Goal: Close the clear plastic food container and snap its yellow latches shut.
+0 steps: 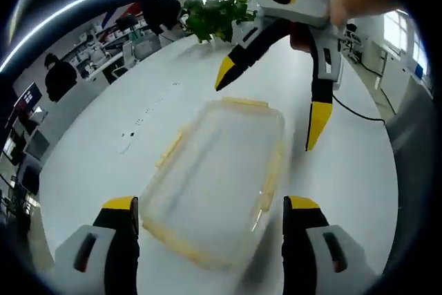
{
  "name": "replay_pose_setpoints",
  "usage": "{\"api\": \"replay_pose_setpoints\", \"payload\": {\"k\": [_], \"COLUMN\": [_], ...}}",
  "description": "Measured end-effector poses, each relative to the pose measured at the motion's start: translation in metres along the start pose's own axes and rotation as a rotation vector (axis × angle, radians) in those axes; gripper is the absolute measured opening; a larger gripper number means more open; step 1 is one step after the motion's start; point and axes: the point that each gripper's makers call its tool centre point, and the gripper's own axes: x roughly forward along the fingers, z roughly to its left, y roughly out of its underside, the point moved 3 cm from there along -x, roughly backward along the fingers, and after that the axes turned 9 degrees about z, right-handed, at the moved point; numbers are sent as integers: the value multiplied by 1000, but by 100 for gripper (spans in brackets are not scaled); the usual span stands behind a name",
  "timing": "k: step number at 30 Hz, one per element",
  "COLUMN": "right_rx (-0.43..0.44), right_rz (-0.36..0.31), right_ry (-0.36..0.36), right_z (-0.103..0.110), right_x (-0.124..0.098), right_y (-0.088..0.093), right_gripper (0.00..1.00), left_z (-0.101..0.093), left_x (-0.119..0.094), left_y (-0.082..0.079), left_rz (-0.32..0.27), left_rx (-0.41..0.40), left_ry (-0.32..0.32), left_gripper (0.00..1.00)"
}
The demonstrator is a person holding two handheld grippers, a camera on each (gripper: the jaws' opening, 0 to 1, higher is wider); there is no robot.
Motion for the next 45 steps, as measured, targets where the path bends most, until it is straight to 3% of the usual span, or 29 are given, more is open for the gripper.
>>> {"api": "replay_pose_setpoints", "payload": {"k": [6,9,13,21,31,45], "right_rx": [81,125,178,274,305,351], "right_rz": [-39,-71,-98,-155,-187,-213], "right_ry": [41,56,62,90,106,99], "right_z": [8,10,13,13,21,36], "right_x": [1,1,0,-11,-15,-25], "right_y": [6,8,11,14,13,21], "right_gripper": [87,87,87,87,87,87], "left_z": [-4,-6,-8,-9,-13,-24], "left_x": [-5,-8,-11,-19,-22,-36], "left_y": [10,12,21,23,32,44], "left_rz": [-20,-62,-70,-115,-133,-165], "left_rx": [-44,-141,-189,-271,-366,-432], "left_ry": [-32,-40,-69,-120,-113,-103], "left_gripper": [85,84,84,83,82,81]}}
